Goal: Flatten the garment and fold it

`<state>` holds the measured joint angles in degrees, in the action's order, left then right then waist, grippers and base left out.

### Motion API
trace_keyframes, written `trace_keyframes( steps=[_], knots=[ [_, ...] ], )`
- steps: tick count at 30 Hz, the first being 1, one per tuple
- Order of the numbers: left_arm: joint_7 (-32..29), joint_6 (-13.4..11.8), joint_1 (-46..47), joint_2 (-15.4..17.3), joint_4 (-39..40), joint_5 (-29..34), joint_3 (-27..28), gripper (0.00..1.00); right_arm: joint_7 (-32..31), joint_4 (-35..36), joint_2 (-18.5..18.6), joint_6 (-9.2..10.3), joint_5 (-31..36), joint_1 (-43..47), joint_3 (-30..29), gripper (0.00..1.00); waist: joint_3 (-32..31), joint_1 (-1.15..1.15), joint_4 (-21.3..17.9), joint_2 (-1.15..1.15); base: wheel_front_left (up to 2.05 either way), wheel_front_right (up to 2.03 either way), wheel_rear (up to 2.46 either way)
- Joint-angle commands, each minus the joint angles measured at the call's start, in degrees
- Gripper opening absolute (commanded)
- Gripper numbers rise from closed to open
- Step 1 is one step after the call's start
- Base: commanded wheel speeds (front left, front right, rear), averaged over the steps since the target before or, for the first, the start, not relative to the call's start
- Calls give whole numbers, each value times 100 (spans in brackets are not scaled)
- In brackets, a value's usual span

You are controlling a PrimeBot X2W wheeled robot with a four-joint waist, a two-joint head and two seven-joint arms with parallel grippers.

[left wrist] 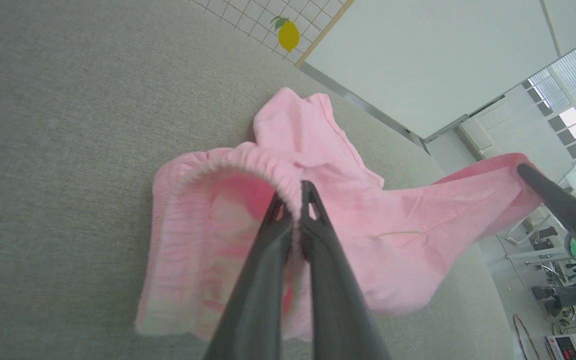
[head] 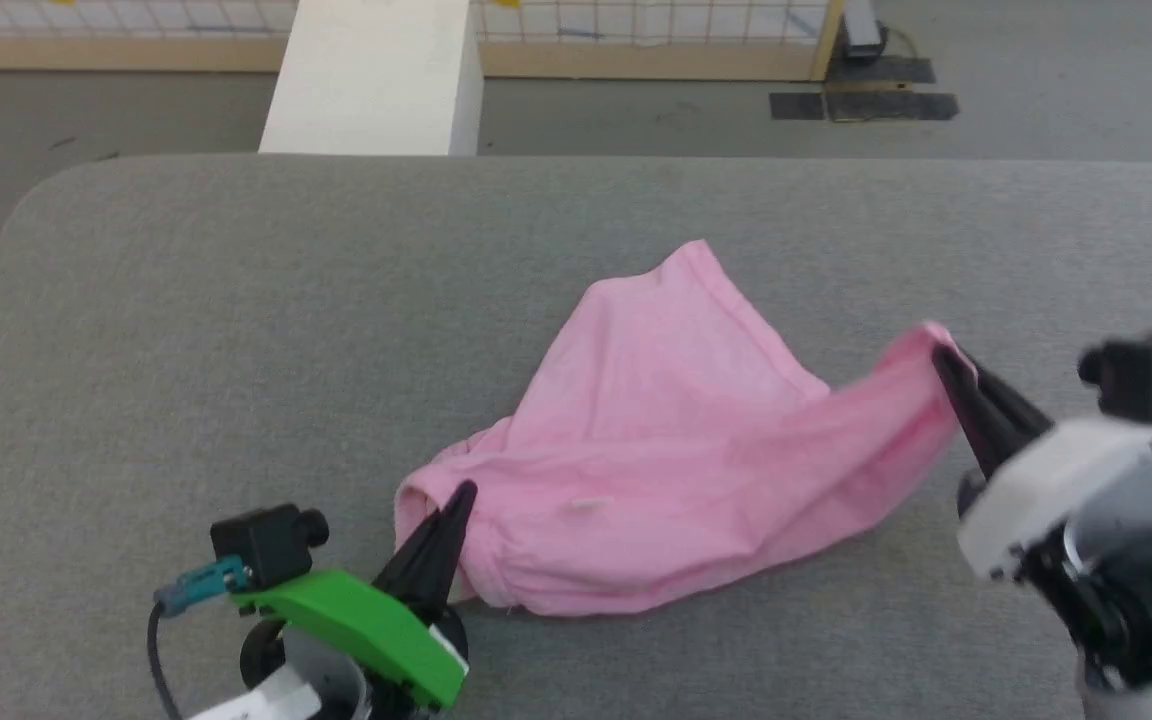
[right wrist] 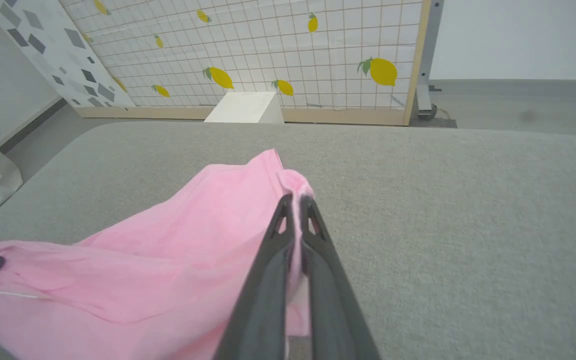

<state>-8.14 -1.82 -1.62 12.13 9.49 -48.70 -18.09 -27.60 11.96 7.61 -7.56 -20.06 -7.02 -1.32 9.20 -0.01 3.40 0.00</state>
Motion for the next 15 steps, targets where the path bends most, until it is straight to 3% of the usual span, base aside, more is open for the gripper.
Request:
trace_keyframes(
  steps=[1,9,15],
  knots=[
    [77,-3,223,-50,-165,34,29,0,68,-212,84,8,30,-385,116,0,251,1,307,0,0,0,0],
    [649,84,1087,-579,-1249,-47,151,0,192,-1906,521,8,48,-2372,639,0,858,1,938,0,0,0,0],
    [983,169,1547,-803,-1967,-134,24,0,149,-3098,844,8,87,-3299,1141,0,1241,1,1283,0,0,0,0]
  ],
)
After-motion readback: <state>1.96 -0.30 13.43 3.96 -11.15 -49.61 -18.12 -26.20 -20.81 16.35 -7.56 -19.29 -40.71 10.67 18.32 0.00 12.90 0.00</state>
